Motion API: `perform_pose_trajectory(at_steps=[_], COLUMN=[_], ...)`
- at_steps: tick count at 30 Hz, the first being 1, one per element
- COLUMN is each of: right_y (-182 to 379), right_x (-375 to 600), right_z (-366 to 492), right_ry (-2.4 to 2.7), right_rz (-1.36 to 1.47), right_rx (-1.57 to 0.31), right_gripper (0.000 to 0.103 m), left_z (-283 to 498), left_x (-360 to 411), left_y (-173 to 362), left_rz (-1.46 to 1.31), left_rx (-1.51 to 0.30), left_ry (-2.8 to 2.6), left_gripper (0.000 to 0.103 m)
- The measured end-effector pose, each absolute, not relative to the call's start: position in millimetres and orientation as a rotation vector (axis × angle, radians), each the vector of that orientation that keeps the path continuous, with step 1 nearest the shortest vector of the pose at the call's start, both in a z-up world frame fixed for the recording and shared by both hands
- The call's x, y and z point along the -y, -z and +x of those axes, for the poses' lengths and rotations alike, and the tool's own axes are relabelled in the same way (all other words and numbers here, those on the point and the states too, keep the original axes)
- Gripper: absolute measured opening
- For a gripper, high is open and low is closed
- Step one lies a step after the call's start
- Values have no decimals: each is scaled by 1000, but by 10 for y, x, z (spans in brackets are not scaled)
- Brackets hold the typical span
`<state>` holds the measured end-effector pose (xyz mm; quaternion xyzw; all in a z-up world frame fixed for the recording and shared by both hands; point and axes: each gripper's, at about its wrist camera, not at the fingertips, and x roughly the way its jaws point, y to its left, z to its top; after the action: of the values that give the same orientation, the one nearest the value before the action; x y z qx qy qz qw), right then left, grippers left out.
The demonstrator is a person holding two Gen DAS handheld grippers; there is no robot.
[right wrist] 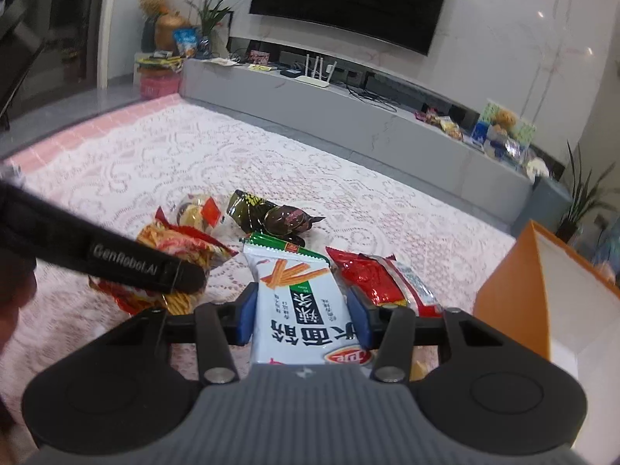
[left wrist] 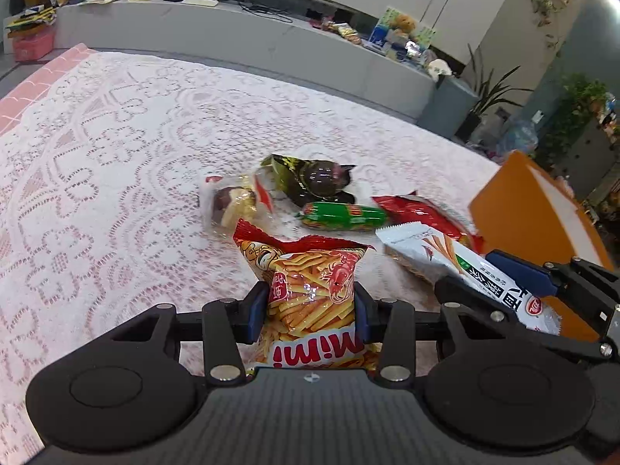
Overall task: Organize snacks
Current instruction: 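Lift the Mimi bag with the left tool while the right tool grasps the white noodle-stick pack, then carry the Mimi bag and noodle-stick pack over the box with both tools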
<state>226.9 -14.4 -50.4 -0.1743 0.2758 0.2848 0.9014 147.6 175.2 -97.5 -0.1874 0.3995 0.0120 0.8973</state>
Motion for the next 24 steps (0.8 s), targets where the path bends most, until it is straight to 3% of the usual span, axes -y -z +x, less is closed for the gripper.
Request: perform_pose_trajectory(at_steps=[11,24], right_y=[45,-480], right_x=[570,1665], right_z=[2166,2206], right_ry=[-561,-363], right_rz=[-203,-51], right_rx=[-647,-599], right_gripper=[47,47], left_z=[1343,1588], left_x=[-1301,-338], left_y=[625,-98], left_rz=[-382,-311], left_rx=[-841,-786], left_ry=[35,241], left_gripper=[49,49])
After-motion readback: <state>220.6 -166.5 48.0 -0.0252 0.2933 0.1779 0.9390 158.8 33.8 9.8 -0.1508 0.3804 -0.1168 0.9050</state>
